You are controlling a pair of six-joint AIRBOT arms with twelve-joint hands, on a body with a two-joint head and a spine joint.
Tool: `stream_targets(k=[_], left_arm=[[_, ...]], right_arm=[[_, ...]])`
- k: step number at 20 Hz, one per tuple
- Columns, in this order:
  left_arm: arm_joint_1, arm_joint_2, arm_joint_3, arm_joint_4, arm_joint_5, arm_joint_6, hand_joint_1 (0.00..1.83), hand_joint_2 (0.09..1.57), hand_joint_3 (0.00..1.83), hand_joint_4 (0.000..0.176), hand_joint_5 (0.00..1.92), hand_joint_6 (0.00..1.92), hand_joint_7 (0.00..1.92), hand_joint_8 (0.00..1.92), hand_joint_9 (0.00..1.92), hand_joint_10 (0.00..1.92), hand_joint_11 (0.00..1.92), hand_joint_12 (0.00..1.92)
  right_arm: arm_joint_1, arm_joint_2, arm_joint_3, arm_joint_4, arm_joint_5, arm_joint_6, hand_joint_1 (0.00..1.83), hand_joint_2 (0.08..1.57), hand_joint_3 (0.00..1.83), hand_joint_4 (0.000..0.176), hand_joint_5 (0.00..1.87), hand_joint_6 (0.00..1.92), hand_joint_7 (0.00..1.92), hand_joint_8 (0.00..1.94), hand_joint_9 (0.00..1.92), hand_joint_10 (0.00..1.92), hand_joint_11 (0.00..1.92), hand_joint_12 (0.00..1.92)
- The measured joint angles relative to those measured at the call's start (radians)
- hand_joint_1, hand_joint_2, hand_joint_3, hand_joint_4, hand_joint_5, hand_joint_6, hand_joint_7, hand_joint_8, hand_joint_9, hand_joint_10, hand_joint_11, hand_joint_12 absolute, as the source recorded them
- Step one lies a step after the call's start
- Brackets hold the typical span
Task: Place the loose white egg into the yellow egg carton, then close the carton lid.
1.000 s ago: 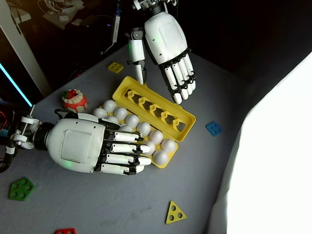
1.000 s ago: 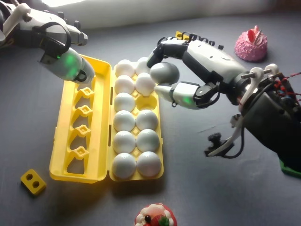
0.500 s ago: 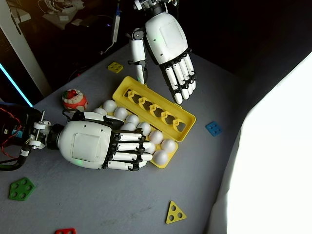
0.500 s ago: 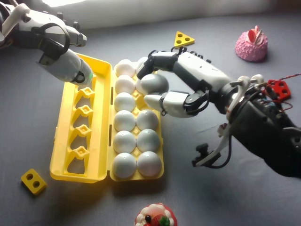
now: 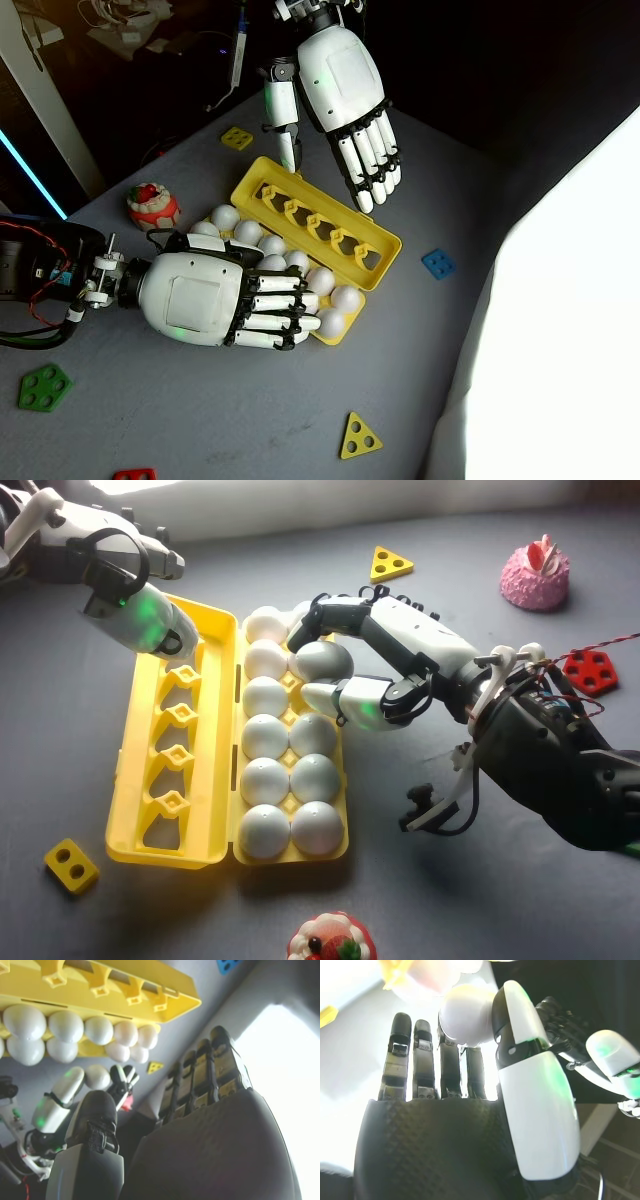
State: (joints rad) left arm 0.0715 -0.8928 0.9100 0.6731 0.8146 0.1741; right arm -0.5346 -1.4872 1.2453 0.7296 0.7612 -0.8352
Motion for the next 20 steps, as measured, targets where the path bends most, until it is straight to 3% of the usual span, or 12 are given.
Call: stream_targets(k=[8, 10, 11, 12, 14, 15, 16, 17, 19, 20], left_arm=[[0.000, 0.000, 0.005, 0.000, 0.001, 0.000, 0.26, 1.38, 0.00, 0.000, 0.00, 0.00, 0.00, 0.00, 0.00, 0.00, 0.00, 0.14], [0.000, 0.000, 0.005, 0.000, 0.002, 0.000, 0.21, 1.39, 0.00, 0.000, 0.00, 0.00, 0.00, 0.00, 0.01, 0.00, 0.00, 0.22], [0.000, 0.000, 0.005, 0.000, 0.001, 0.000, 0.25, 1.39, 0.00, 0.000, 0.00, 0.00, 0.00, 0.00, 0.00, 0.00, 0.00, 0.16], [0.000, 0.000, 0.005, 0.000, 0.001, 0.000, 0.25, 1.39, 0.00, 0.000, 0.00, 0.00, 0.00, 0.00, 0.00, 0.00, 0.00, 0.16], [0.000, 0.000, 0.005, 0.000, 0.001, 0.000, 0.24, 1.39, 0.00, 0.000, 0.00, 0.00, 0.00, 0.00, 0.01, 0.00, 0.00, 0.18], [0.000, 0.000, 0.005, 0.000, 0.001, 0.000, 0.24, 1.39, 0.00, 0.000, 0.00, 0.00, 0.00, 0.00, 0.01, 0.00, 0.00, 0.18], [0.000, 0.000, 0.006, -0.001, 0.001, 0.000, 0.25, 1.38, 0.00, 0.000, 0.00, 0.00, 0.00, 0.00, 0.01, 0.00, 0.00, 0.18], [0.000, 0.000, 0.007, 0.000, 0.001, 0.000, 0.28, 1.38, 0.00, 0.000, 0.00, 0.00, 0.00, 0.00, 0.00, 0.00, 0.00, 0.17], [0.000, 0.000, 0.007, 0.000, 0.001, 0.000, 0.25, 1.39, 0.00, 0.000, 0.00, 0.00, 0.00, 0.00, 0.00, 0.00, 0.00, 0.17], [0.000, 0.000, 0.008, 0.000, 0.002, 0.000, 0.23, 1.39, 0.00, 0.000, 0.00, 0.00, 0.00, 0.00, 0.01, 0.00, 0.00, 0.16]], right_arm=[[0.000, -0.019, 0.008, 0.002, 0.001, 0.001, 1.10, 1.22, 0.00, 0.000, 0.78, 1.30, 0.46, 0.00, 0.18, 0.03, 0.00, 0.80], [0.000, -0.024, 0.012, 0.002, 0.007, 0.001, 1.10, 1.22, 0.00, 0.000, 0.78, 1.29, 0.46, 0.00, 0.20, 0.04, 0.00, 0.82], [0.000, -0.027, 0.014, 0.002, 0.008, 0.001, 0.94, 1.19, 0.00, 0.000, 0.45, 0.90, 0.35, 0.00, 0.15, 0.02, 0.00, 0.70], [0.000, -0.028, 0.016, 0.002, 0.008, 0.002, 0.94, 1.19, 0.00, 0.000, 0.45, 0.90, 0.35, 0.00, 0.15, 0.02, 0.00, 0.70], [0.000, -0.036, 0.027, 0.002, 0.008, 0.002, 0.86, 1.14, 0.00, 0.000, 0.29, 0.43, 0.26, 0.00, 0.12, 0.01, 0.00, 0.42], [0.000, -0.037, 0.029, 0.002, 0.009, 0.003, 0.86, 1.14, 0.00, 0.000, 0.29, 0.43, 0.26, 0.00, 0.12, 0.01, 0.00, 0.42], [0.000, -0.040, 0.033, 0.002, 0.011, 0.004, 0.80, 1.13, 0.00, 0.000, 0.26, 0.31, 0.24, 0.00, 0.12, 0.00, 0.00, 0.43], [0.000, -0.042, 0.037, 0.003, 0.012, 0.003, 0.70, 1.08, 0.00, 0.000, 0.18, 0.14, 0.20, 0.00, 0.11, 0.00, 0.00, 0.62], [-0.005, -0.042, 0.038, 0.002, 0.013, 0.004, 0.68, 1.06, 0.00, 0.000, 0.17, 0.09, 0.17, 0.00, 0.10, 0.00, 0.00, 0.60], [-0.006, -0.044, 0.039, 0.003, 0.013, 0.004, 0.67, 1.04, 0.00, 0.000, 0.12, 0.04, 0.14, 0.00, 0.08, 0.00, 0.00, 0.48]])
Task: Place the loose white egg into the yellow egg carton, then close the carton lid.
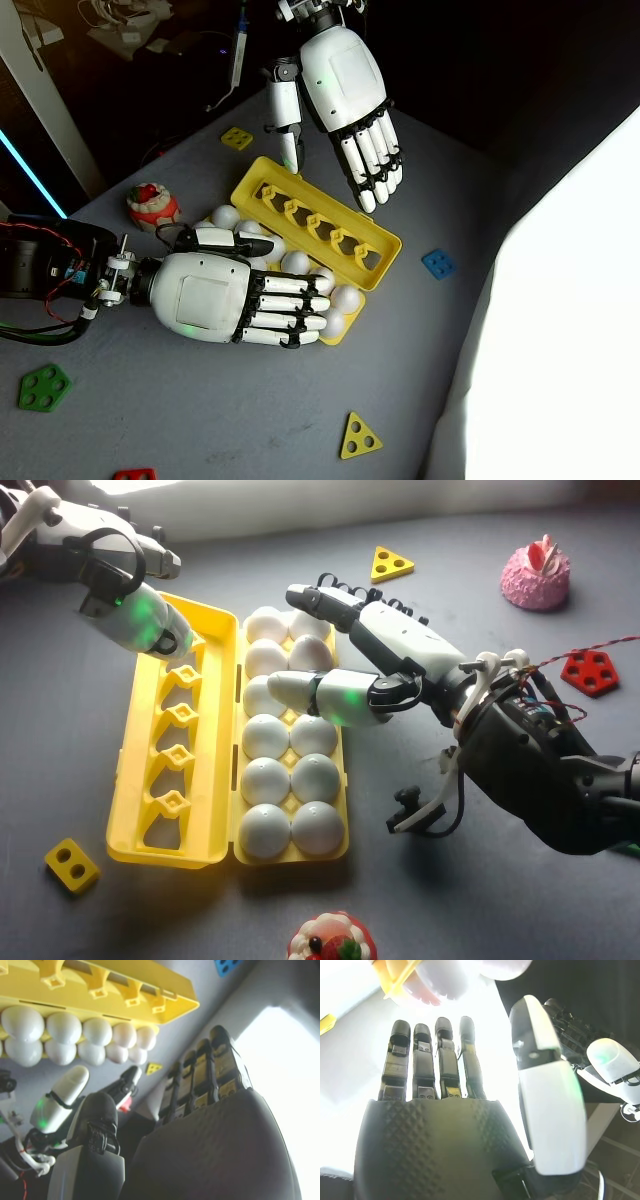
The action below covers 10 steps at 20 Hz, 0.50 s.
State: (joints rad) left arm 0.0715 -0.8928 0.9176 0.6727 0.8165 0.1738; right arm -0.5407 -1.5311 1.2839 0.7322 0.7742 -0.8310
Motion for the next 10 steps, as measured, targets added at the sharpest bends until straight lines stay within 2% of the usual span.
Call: stream_targets(k=[6, 7, 10], left_arm=[[0.000, 0.000, 0.003, 0.001, 0.000, 0.000, 0.25, 1.39, 0.00, 0.000, 0.00, 0.00, 0.00, 0.00, 0.02, 0.01, 0.00, 0.20], [0.000, 0.000, 0.005, 0.000, 0.000, -0.008, 0.27, 1.38, 0.00, 0.000, 0.00, 0.00, 0.00, 0.00, 0.02, 0.00, 0.00, 0.19], [-0.001, 0.010, 0.010, -0.002, 0.004, -0.041, 0.26, 1.38, 0.00, 0.000, 0.00, 0.00, 0.00, 0.00, 0.00, 0.00, 0.00, 0.13]], right_arm=[[0.000, 0.006, 0.000, -0.010, -0.004, 0.005, 0.66, 1.03, 0.00, 0.000, 0.09, 0.01, 0.12, 0.00, 0.08, 0.00, 0.00, 0.43], [0.001, 0.021, 0.000, -0.031, -0.018, 0.017, 0.64, 1.04, 0.00, 0.000, 0.09, 0.01, 0.11, 0.00, 0.07, 0.00, 0.00, 0.38], [0.014, 0.068, -0.005, -0.037, -0.051, 0.024, 0.66, 1.04, 0.00, 0.000, 0.11, 0.01, 0.14, 0.01, 0.09, 0.01, 0.00, 0.43]])
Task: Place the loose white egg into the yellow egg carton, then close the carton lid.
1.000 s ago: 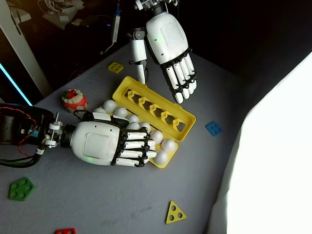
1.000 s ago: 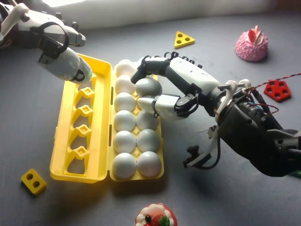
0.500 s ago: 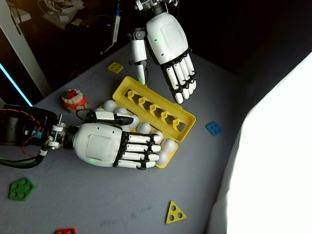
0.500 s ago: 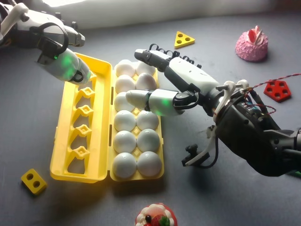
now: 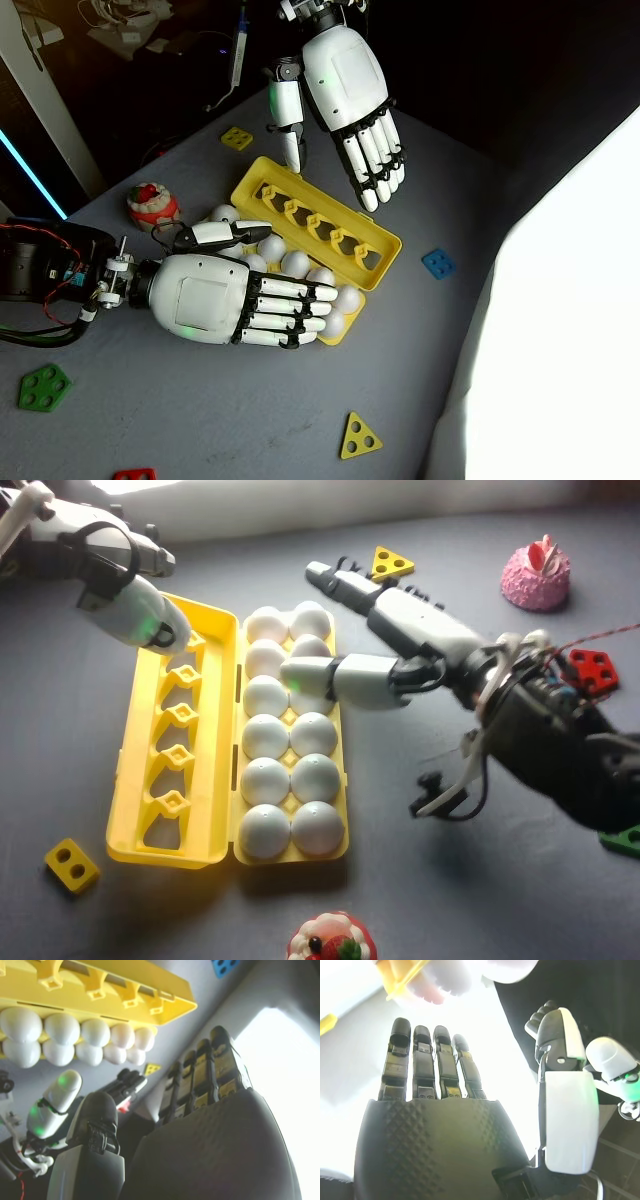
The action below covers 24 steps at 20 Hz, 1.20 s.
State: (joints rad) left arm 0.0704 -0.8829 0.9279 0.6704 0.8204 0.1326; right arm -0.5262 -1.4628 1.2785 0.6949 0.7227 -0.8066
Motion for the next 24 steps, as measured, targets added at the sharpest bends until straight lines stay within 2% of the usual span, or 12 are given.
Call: stream_targets(k=[3, 5, 8, 9, 10, 11, 12, 13, 15, 18, 21, 24], left_arm=[[0.000, 0.025, 0.006, 0.002, 0.014, -0.035, 0.23, 1.39, 0.00, 0.000, 0.00, 0.00, 0.00, 0.00, 0.02, 0.01, 0.00, 0.20], [-0.002, 0.040, 0.006, 0.003, 0.028, -0.062, 0.21, 1.39, 0.00, 0.000, 0.00, 0.00, 0.00, 0.00, 0.01, 0.00, 0.00, 0.17], [-0.002, 0.068, -0.004, 0.001, 0.036, -0.137, 0.21, 1.39, 0.00, 0.000, 0.00, 0.00, 0.00, 0.00, 0.01, 0.00, 0.00, 0.16], [0.000, 0.075, -0.005, 0.002, 0.032, -0.174, 0.24, 1.39, 0.00, 0.000, 0.01, 0.00, 0.01, 0.00, 0.03, 0.00, 0.00, 0.25], [0.012, 0.081, -0.006, 0.008, 0.015, -0.221, 0.24, 1.38, 0.00, 0.000, 0.00, 0.00, 0.01, 0.00, 0.04, 0.01, 0.00, 0.27], [0.030, 0.088, -0.006, -0.002, -0.004, -0.270, 0.26, 1.37, 0.00, 0.000, 0.00, 0.00, 0.01, 0.00, 0.04, 0.01, 0.00, 0.27], [0.043, 0.089, -0.001, -0.039, -0.012, -0.278, 0.26, 1.38, 0.00, 0.000, 0.01, 0.00, 0.03, 0.01, 0.05, 0.01, 0.00, 0.26], [0.061, 0.089, 0.003, -0.095, -0.018, -0.280, 0.27, 1.36, 0.00, 0.000, 0.03, 0.01, 0.06, 0.01, 0.07, 0.01, 0.00, 0.33], [0.083, 0.089, 0.005, -0.172, -0.022, -0.281, 0.24, 1.37, 0.00, 0.000, 0.11, 0.02, 0.15, 0.02, 0.16, 0.03, 0.00, 0.53], [0.120, 0.089, 0.007, -0.180, -0.043, -0.337, 0.34, 1.34, 0.00, 0.000, 0.31, 0.03, 0.42, 0.02, 0.36, 0.04, 0.00, 0.95], [0.143, 0.089, 0.007, -0.178, -0.043, -0.401, 0.40, 1.34, 0.00, 0.000, 0.43, 0.05, 0.55, 0.05, 0.50, 0.09, 0.00, 1.32], [0.144, 0.089, 0.008, -0.124, -0.041, -0.450, 0.41, 1.35, 0.00, 0.000, 0.51, 0.02, 0.60, 0.07, 0.33, 0.68, 0.00, 1.50]], right_arm=[[0.007, 0.066, -0.020, -0.076, -0.010, -0.005, 0.62, 1.06, 0.01, 0.000, 0.14, 0.02, 0.16, 0.01, 0.11, 0.02, 0.00, 0.56], [0.011, 0.104, -0.047, -0.143, -0.027, -0.037, 0.56, 1.09, 0.01, 0.000, 0.17, 0.02, 0.20, 0.01, 0.14, 0.03, 0.00, 0.70], [0.069, 0.174, -0.078, -0.220, -0.171, -0.111, 0.55, 1.09, 0.01, 0.000, 0.18, 0.02, 0.20, 0.01, 0.15, 0.03, 0.00, 0.71], [0.078, 0.191, -0.080, -0.231, -0.212, -0.124, 0.37, 1.15, 0.02, 0.000, 0.28, 0.06, 0.28, 0.03, 0.21, 0.06, 0.00, 0.83], [0.080, 0.208, -0.080, -0.256, -0.245, -0.127, 0.15, 1.20, 0.03, 0.000, 0.42, 0.12, 0.43, 0.07, 0.35, 0.13, 0.00, 1.04], [0.080, 0.230, -0.082, -0.305, -0.286, -0.143, 0.10, 1.23, 0.00, 0.000, 0.46, 0.18, 0.50, 0.04, 0.37, 0.24, 0.00, 1.15], [0.080, 0.249, -0.084, -0.342, -0.319, -0.153, 0.12, 1.23, 0.00, 0.000, 0.44, 0.29, 0.55, 0.02, 0.29, 0.50, 0.00, 1.19], [0.080, 0.272, -0.089, -0.397, -0.359, -0.170, 0.10, 1.24, 0.00, 0.000, 0.42, 0.35, 0.56, 0.02, 0.25, 0.62, 0.00, 1.22], [0.083, 0.300, -0.100, -0.411, -0.416, -0.193, 0.11, 1.24, 0.00, 0.000, 0.42, 0.48, 0.62, 0.03, 0.22, 0.78, 0.00, 1.29], [0.084, 0.369, -0.147, -0.483, -0.439, -0.208, 0.15, 1.25, 0.00, 0.000, 0.37, 0.58, 0.64, 0.04, 0.19, 0.89, 0.00, 1.34], [0.084, 0.446, -0.198, -0.536, -0.441, -0.208, 0.19, 1.25, 0.00, 0.000, 0.36, 0.68, 0.66, 0.08, 0.19, 1.03, 0.00, 1.46], [0.084, 0.499, -0.226, -0.539, -0.459, -0.209, 0.18, 1.25, 0.00, 0.000, 0.35, 0.77, 0.60, 0.30, 0.21, 1.07, 0.00, 1.52]])
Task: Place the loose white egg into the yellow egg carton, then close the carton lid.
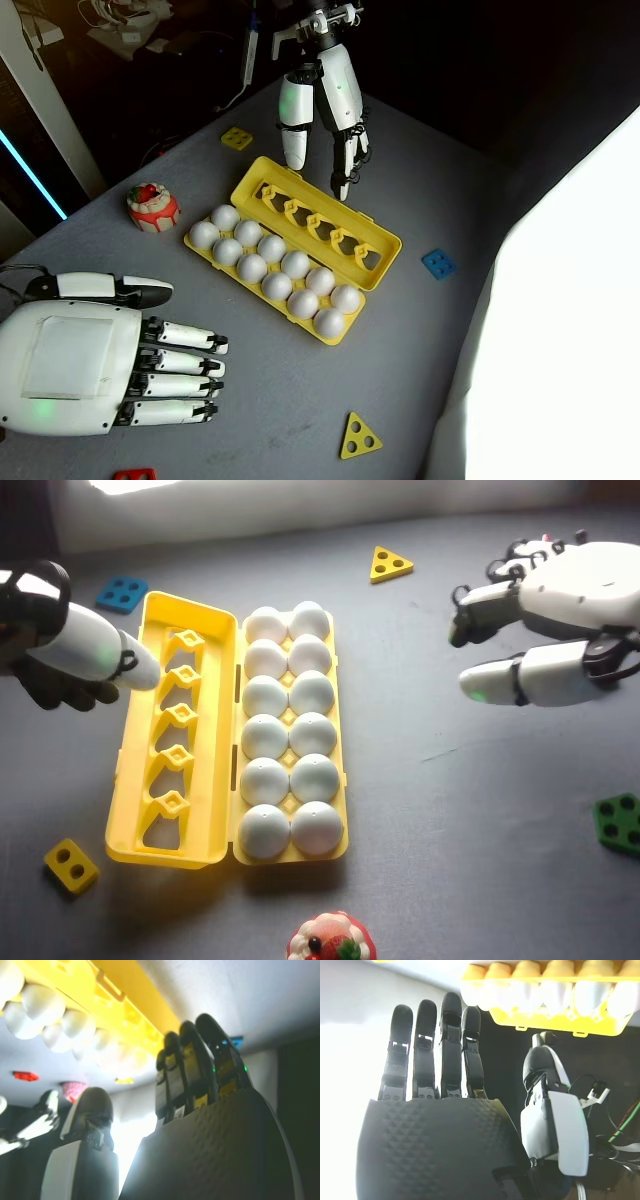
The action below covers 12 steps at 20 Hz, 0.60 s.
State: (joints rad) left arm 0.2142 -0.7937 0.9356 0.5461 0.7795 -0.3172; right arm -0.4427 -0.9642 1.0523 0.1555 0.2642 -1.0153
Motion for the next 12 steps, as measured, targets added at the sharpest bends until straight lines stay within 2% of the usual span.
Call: stream_targets(k=[2, 4, 6, 10, 12], left_arm=[[0.008, 0.000, 0.014, 0.004, 0.006, -0.024, 0.39, 1.36, 0.00, 0.000, 0.49, 0.01, 0.59, 0.12, 0.25, 0.92, 0.00, 1.56], [0.026, 0.000, 0.026, 0.020, 0.013, -0.065, 0.39, 1.36, 0.00, 0.000, 0.49, 0.01, 0.51, 0.33, 0.21, 1.00, 0.00, 1.56], [0.045, 0.000, 0.030, 0.045, 0.013, -0.119, 0.38, 1.37, 0.00, 0.000, 0.48, 0.01, 0.42, 0.52, 0.21, 0.99, 0.00, 1.58], [0.086, 0.000, 0.047, 0.054, 0.010, -0.179, 0.39, 1.37, 0.00, 0.000, 0.45, 0.00, 0.35, 0.59, 0.18, 0.98, 0.00, 1.55], [0.114, 0.000, 0.050, 0.052, -0.001, -0.212, 0.38, 1.37, 0.00, 0.000, 0.46, 0.00, 0.35, 0.62, 0.18, 1.02, 0.00, 1.57]], right_arm=[[0.000, 0.031, -0.023, 0.000, -0.010, 0.009, 0.21, 1.25, 0.00, 0.000, 0.32, 0.82, 0.50, 0.51, 0.19, 1.13, 0.00, 1.55], [0.004, 0.067, -0.054, 0.000, -0.015, 0.009, 0.20, 1.26, 0.00, 0.000, 0.30, 0.84, 0.45, 0.61, 0.18, 1.11, 0.00, 1.55], [0.004, 0.089, -0.065, -0.001, -0.014, 0.011, 0.19, 1.26, 0.00, 0.000, 0.29, 0.84, 0.43, 0.61, 0.19, 1.10, 0.00, 1.56], [0.000, 0.114, -0.065, 0.005, -0.015, 0.012, 0.19, 1.26, 0.00, 0.000, 0.27, 0.83, 0.41, 0.60, 0.18, 1.08, 0.00, 1.56], [-0.002, 0.115, -0.065, 0.007, -0.008, 0.012, 0.19, 1.26, 0.00, 0.000, 0.27, 0.81, 0.42, 0.53, 0.16, 1.03, 0.00, 1.53]])
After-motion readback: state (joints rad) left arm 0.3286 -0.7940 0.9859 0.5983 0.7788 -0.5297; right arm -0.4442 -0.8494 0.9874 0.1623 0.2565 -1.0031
